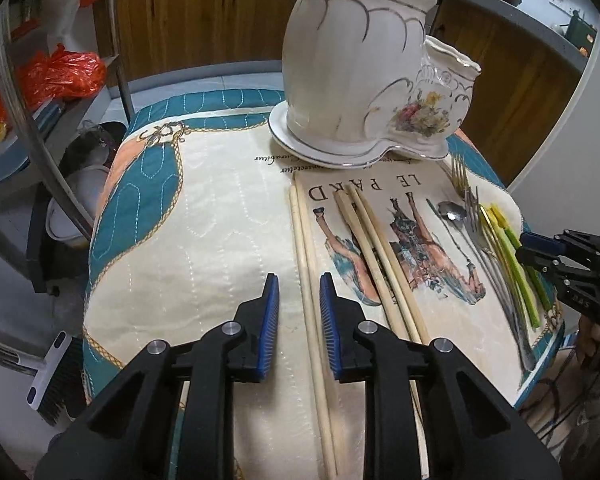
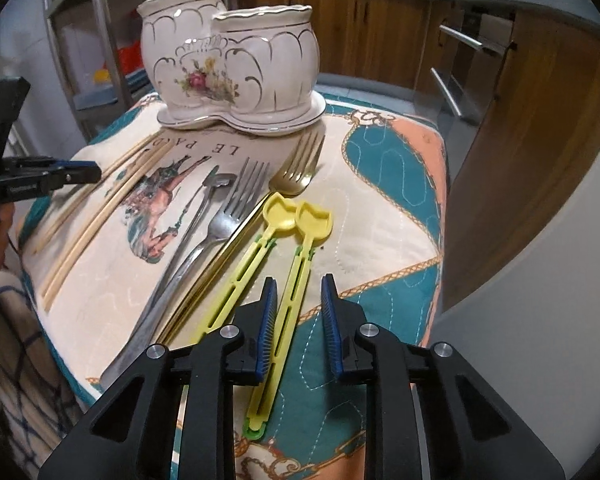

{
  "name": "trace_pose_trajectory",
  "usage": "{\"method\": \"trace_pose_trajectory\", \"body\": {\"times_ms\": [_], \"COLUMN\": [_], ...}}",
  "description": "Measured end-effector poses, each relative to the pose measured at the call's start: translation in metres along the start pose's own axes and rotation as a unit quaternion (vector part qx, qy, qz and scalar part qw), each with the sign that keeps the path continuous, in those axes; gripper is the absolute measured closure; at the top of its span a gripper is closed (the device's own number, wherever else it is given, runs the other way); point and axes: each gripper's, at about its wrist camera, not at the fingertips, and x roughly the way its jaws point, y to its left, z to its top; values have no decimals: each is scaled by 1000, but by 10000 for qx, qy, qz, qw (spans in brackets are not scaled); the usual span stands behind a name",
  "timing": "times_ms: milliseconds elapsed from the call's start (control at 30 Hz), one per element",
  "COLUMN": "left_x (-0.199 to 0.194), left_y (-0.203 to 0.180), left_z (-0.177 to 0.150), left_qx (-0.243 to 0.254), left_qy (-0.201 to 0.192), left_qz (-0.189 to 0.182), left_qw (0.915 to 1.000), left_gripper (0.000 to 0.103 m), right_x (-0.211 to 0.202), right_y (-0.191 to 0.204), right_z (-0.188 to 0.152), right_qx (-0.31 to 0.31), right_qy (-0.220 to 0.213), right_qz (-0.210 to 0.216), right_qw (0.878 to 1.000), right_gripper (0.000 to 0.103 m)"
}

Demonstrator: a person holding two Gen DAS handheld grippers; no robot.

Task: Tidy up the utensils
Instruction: 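Lower left tool onto a chopstick while right tool grasps yellow tulip utensil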

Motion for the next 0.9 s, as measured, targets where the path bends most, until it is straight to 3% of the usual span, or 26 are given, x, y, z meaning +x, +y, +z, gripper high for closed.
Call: {"method": "trace_pose_trajectory", "body": {"times_ms": [500, 900], "left_x": [12, 15], "left_y": [11, 35], "left_z": [7, 15], "left_qx": [-66, -404], "left_qy": [155, 422], "left_qz": [-244, -631], "left_qw": [9996, 9963], "left_gripper": [82, 85], "right_x": [4, 8], "right_y": [0, -1], "right_z": [7, 18], "right_qx": [-106, -282], "right_qy": [242, 799], "right_qz": [54, 142], "right_qw": [9996, 9963], "right_gripper": [80, 80]}}
